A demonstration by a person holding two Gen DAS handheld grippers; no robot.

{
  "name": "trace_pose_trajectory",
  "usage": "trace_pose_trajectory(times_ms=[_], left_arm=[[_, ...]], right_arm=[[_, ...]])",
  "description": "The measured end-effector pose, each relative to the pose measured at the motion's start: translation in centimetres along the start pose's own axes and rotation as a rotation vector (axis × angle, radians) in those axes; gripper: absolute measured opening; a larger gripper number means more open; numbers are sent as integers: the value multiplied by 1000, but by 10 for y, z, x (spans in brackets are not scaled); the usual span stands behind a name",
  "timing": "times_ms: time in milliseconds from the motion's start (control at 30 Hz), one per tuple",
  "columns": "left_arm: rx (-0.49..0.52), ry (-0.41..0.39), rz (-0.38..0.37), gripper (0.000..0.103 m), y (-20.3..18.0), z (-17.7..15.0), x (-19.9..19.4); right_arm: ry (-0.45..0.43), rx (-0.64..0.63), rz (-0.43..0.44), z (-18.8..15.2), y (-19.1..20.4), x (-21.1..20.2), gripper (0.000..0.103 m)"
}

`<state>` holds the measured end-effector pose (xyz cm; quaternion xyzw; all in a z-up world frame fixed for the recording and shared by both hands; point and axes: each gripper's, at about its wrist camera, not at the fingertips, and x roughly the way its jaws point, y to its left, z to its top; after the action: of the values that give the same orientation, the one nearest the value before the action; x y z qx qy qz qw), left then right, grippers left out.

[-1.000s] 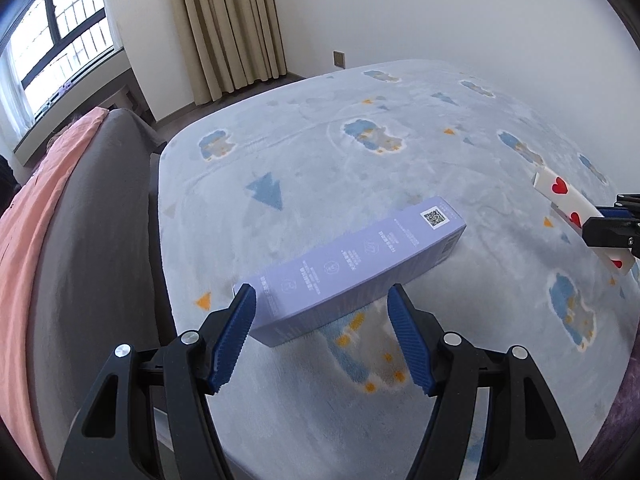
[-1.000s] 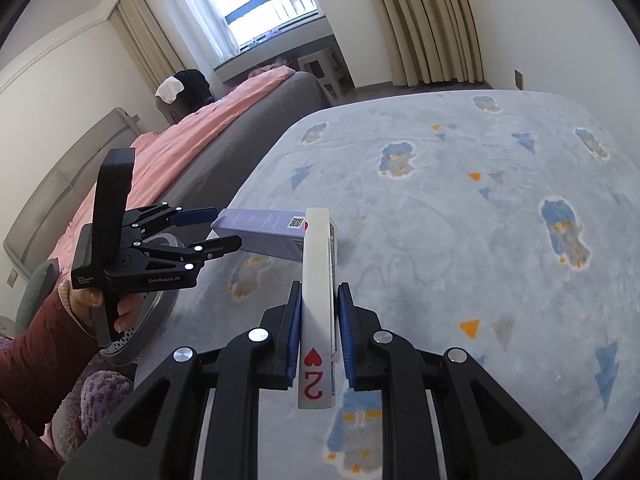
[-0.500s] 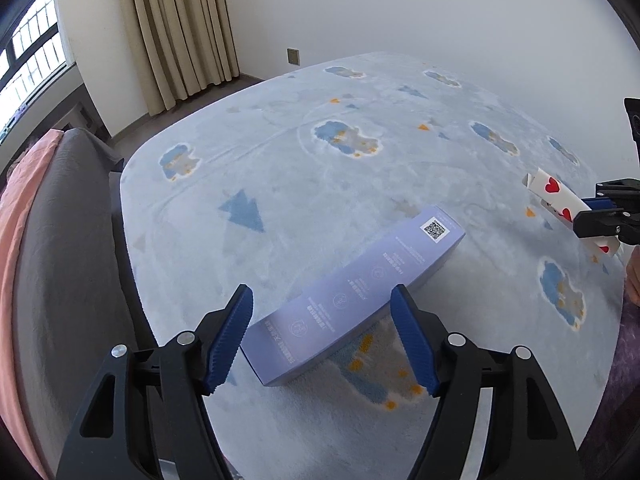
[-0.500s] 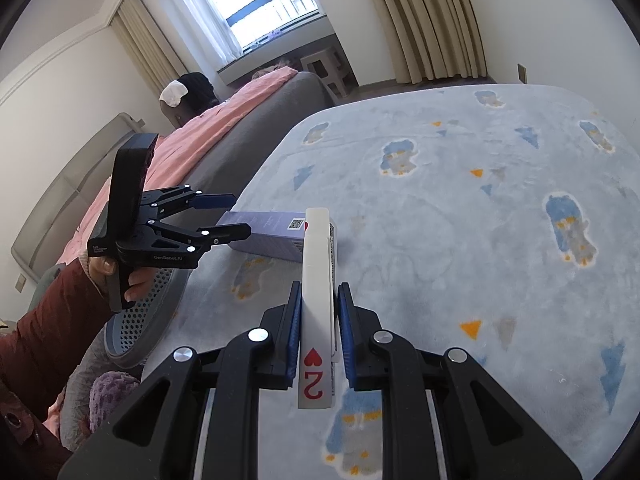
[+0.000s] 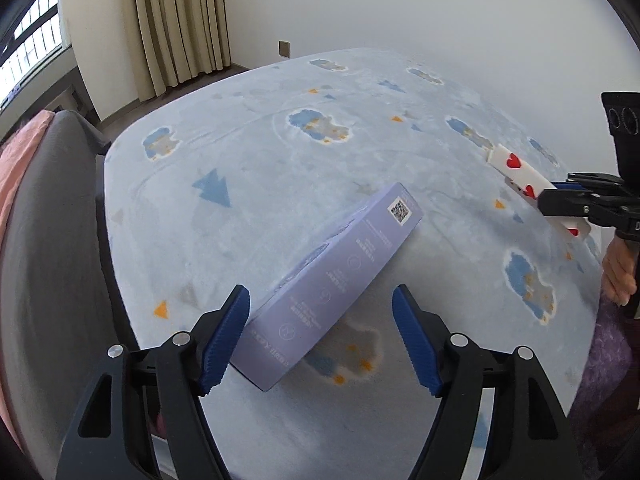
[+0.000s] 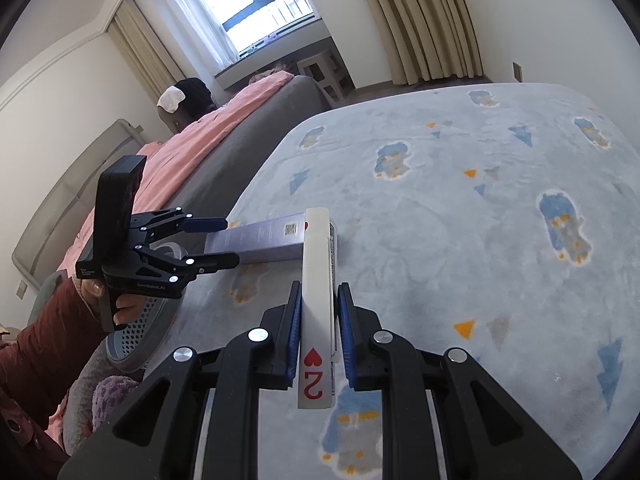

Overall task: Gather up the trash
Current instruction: 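Grasp the lavender Zootopia box with the left tool while the right tool holds the card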

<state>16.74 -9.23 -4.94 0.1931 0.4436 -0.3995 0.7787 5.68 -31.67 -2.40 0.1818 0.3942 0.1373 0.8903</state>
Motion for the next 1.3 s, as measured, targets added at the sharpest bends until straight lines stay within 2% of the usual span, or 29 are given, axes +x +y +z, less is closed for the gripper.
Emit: trace_pose_trajectory(times_ms=[67,167,300,433,633,933,1100,1300], left_arm=[[-21,8,-24,70,-11,-6,0],[-25,10,-18,70,-31,-16,1],[10,2,25,70,-54,-22,1],[80,13,110,70,-68,-21,1],[148,-1,131,70,-63,-9,-7],[250,92,111,70,-44,2,16],[238,131,85,70,-34,6,32],[193,137,119,71,-34,4,39]], right_arm=[[-4,0,3,-1,1,-2,18],[-10,-3,1,-2,2,-5,18],[-21,2,2,-3,1,-11,18],[-23,6,-2,-5,-1,-15,18],[-32,15,4,-5,-5,-21,18],[-31,14,11,-4,-7,-21,18],[-29,11,16,-4,-7,-19,18],[-33,11,19,-3,-6,-19,18]])
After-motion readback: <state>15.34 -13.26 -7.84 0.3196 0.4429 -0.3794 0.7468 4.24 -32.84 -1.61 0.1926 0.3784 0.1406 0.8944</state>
